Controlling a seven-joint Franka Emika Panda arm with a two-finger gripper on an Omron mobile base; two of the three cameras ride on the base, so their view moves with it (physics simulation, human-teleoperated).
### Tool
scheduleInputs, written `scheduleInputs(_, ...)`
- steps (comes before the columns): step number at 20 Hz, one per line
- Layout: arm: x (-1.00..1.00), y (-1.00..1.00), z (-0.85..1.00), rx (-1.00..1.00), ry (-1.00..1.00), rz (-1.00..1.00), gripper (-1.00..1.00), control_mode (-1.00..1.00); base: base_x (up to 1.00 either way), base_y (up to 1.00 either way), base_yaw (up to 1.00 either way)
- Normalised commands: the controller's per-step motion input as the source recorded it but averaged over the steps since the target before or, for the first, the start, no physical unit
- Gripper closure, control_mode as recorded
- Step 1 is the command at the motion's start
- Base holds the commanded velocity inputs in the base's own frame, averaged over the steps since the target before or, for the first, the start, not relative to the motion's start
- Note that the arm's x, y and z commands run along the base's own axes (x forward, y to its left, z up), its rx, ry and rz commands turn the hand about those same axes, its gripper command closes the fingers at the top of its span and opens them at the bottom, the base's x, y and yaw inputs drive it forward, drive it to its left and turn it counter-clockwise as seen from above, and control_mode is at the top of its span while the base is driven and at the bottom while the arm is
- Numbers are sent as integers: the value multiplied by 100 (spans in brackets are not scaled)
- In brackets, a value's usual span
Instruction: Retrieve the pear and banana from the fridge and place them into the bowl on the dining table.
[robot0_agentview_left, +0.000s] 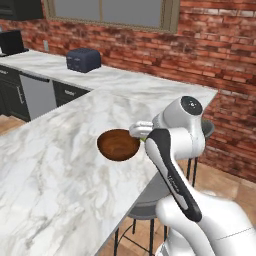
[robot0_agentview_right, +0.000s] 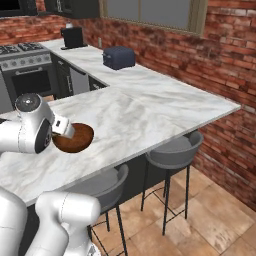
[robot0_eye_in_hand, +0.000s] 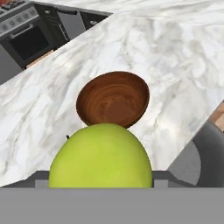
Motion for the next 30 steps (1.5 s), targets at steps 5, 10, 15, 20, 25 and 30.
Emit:
scheduleInputs(5, 18, 14, -18, 0, 12, 0, 100, -100, 0, 0, 0)
scheduleInputs(10, 31, 14, -27, 0, 5, 0, 100, -100, 0, 0, 0)
scheduleInputs(15, 39, 11, -29, 0, 0, 0, 100, -100, 0, 0, 0)
scheduleInputs(20, 37, 2, -29, 0, 0, 0, 100, -100, 0, 0, 0)
scheduleInputs(25, 41, 0, -24, 0, 0, 0, 100, -100, 0, 0, 0)
scheduleInputs(30, 39, 4, -19, 0, 0, 0, 100, -100, 0, 0, 0)
